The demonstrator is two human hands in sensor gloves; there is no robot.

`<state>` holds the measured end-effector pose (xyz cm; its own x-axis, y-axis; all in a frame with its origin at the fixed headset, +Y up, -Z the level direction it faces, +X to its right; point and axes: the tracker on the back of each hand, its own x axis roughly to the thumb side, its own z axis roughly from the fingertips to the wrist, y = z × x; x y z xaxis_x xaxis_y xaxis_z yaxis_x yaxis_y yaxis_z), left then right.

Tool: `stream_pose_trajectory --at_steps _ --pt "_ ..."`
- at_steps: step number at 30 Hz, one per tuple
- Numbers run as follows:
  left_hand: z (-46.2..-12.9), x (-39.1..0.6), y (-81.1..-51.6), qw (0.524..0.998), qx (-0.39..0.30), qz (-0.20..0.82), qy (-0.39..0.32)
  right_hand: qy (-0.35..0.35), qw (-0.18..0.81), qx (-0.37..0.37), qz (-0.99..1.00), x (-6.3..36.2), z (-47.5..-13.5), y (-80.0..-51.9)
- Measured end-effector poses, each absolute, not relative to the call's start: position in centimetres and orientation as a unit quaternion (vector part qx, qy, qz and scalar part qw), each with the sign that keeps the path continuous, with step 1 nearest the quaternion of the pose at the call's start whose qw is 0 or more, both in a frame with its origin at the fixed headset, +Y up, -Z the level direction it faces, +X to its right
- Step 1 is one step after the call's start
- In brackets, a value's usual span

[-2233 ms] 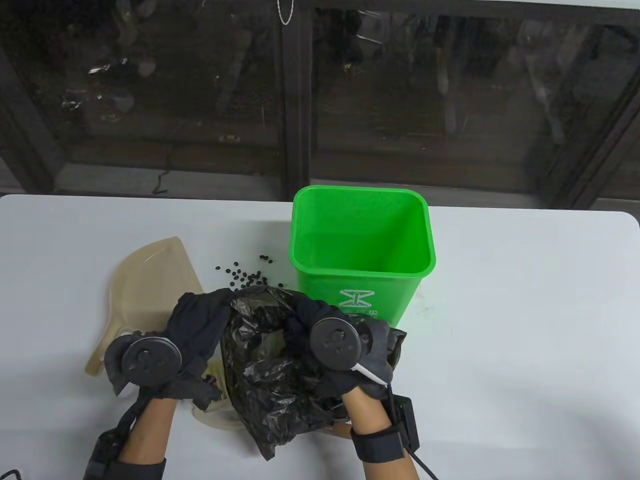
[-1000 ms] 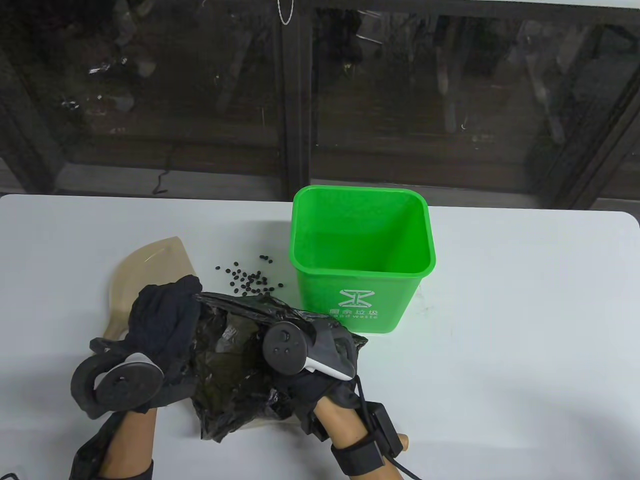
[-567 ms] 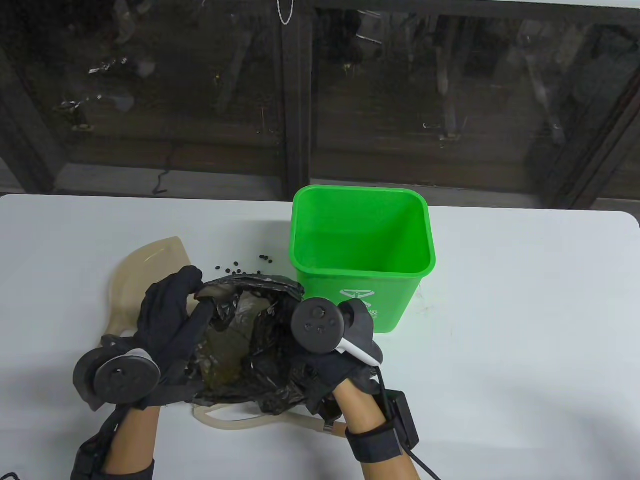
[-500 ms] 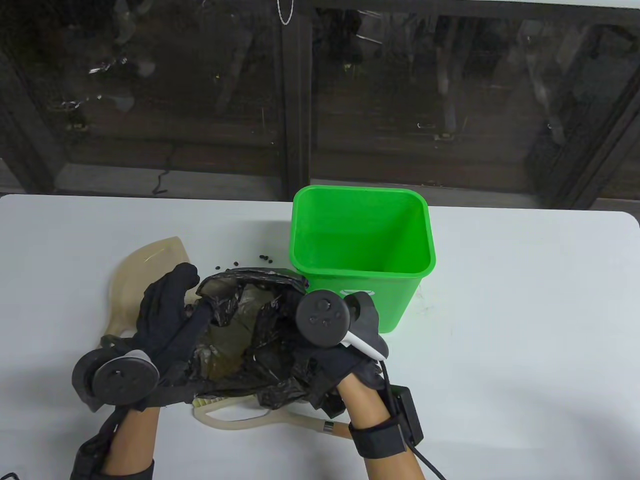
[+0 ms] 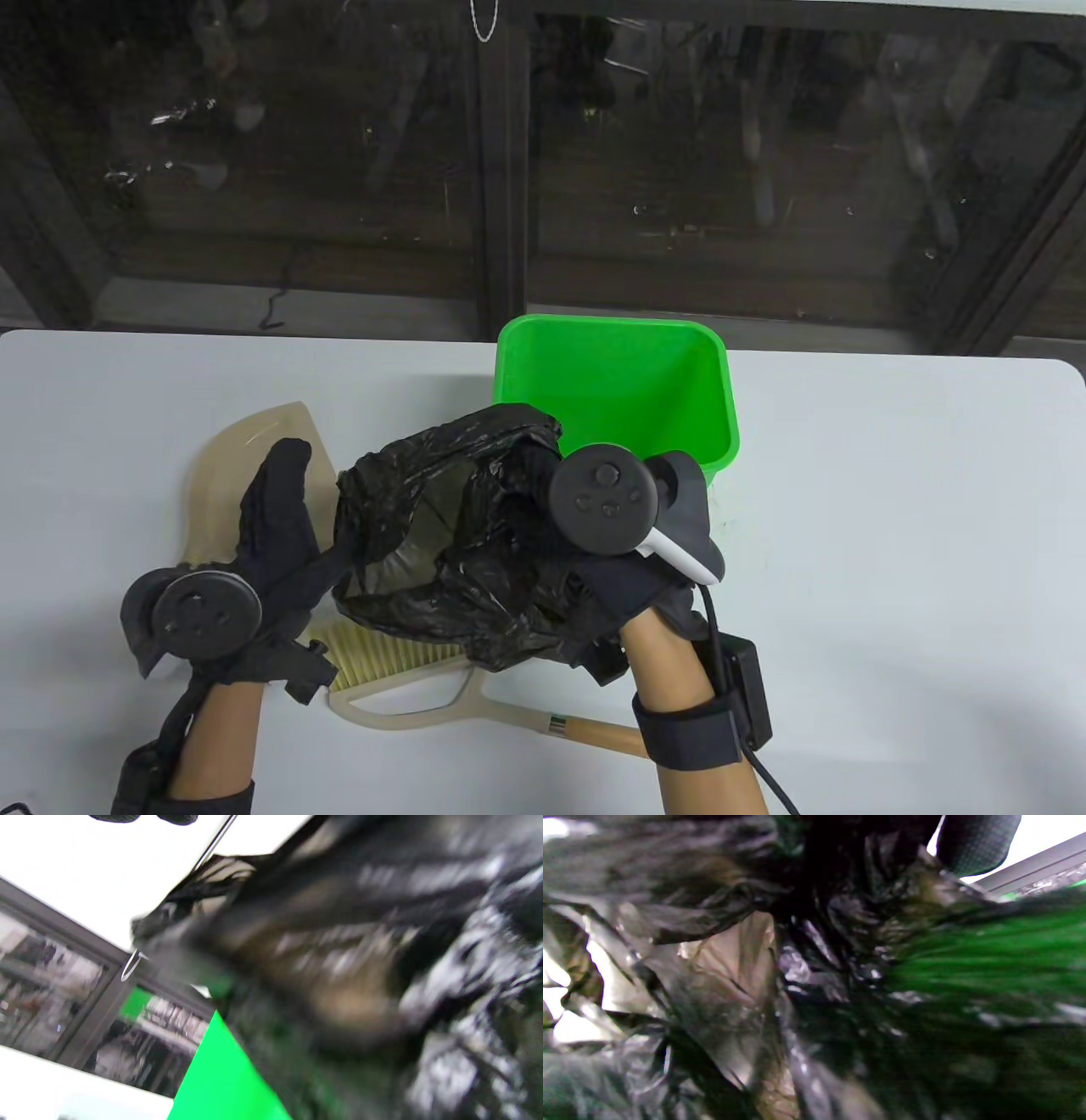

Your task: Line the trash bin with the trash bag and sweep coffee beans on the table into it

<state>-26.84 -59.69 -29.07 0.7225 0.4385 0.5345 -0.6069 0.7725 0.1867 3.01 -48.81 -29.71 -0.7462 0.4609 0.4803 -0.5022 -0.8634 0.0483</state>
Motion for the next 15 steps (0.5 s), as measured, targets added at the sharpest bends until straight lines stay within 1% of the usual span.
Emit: stream_pose_trajectory --at_steps 2,4,7,10,13,15 --pt "-29.7 -26.7 -60.4 0.911 0.140 0.302 -0.245 -0.042 0.254 0.245 0.935 3.4 -29.4 -48.6" --pt "-29.9 -26.6 -60.9 0.907 0.133 0.313 -0.249 -0.043 0.252 0.241 0.936 3.9 -29.1 -48.5" --pt "-29.5 -26.6 -61.0 0.892 0.158 0.338 -0.256 -0.044 0.248 0.226 0.941 4.8 -29.1 -48.3" --pt "-28.7 -26.6 -59.9 0.876 0.192 0.343 -0.278 -0.037 0.251 0.217 0.943 5.6 -29.4 -48.2" --pt "-28.0 -26.2 -58.9 0.879 0.194 0.320 -0.295 -0.037 0.264 0.220 0.938 6.0 -29.6 -48.0" --pt "-28.0 -26.0 -58.8 0.890 0.186 0.301 -0.286 -0.038 0.270 0.225 0.935 6.3 -29.6 -47.8"
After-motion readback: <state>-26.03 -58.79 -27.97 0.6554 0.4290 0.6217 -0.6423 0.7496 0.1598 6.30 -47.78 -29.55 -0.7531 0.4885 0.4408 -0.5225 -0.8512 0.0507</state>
